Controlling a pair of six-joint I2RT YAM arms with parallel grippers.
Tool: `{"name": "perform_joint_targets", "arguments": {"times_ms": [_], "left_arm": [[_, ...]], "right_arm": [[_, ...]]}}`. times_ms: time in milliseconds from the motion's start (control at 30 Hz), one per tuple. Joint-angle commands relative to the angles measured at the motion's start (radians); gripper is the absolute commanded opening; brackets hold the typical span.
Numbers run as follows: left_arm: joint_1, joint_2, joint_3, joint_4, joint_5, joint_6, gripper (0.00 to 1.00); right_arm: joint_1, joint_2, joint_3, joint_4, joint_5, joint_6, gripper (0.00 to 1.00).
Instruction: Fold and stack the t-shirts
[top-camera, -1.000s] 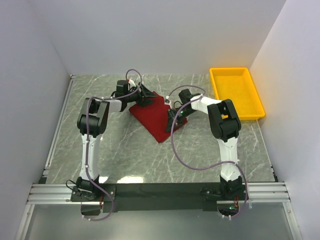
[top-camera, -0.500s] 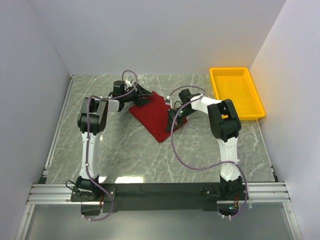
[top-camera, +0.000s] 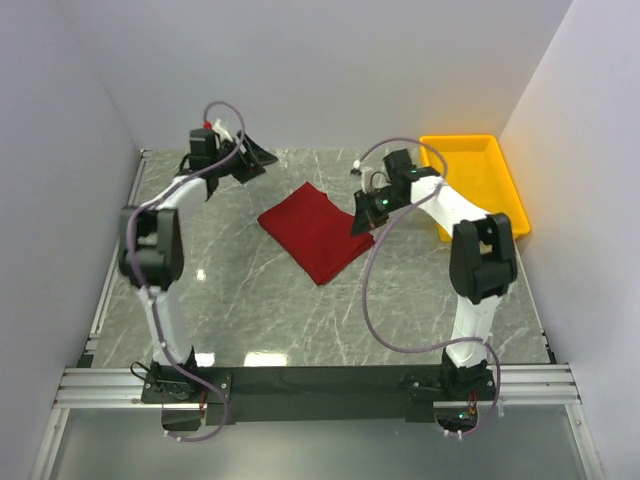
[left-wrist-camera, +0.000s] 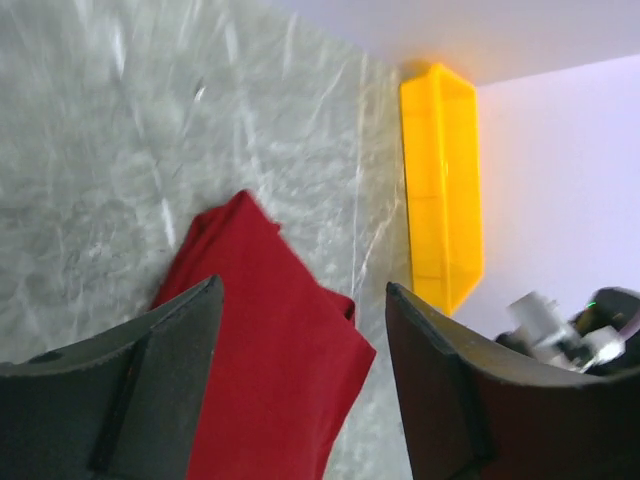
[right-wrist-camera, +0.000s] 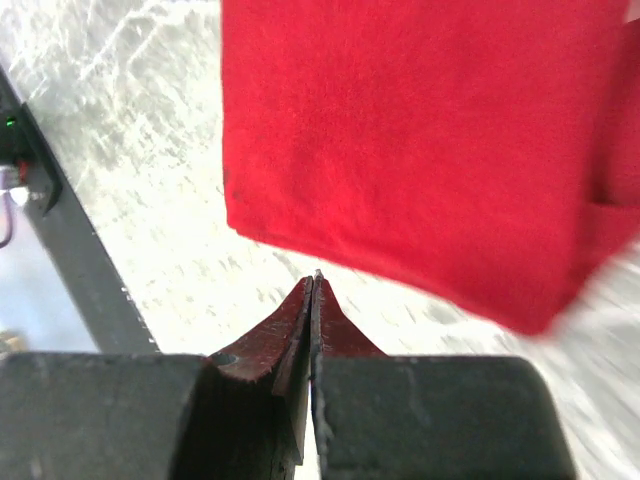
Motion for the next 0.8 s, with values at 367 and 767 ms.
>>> {"name": "perform_joint_targets", "arguments": {"times_ms": [367,767], "left_arm": [[0.106,-0.763,-0.542,-0.165,-0.228,0.208,0.91],[-0.087,-0.788,-1.005,0.150,-0.326,-0.350,0.82]], "right_arm": [[-0.027,-0.350,-0.229,0.115,0.289,-0.094,0.38],[-0.026,-0.502,-0.315,0.180,0.303,-0.049,0.49]]}}
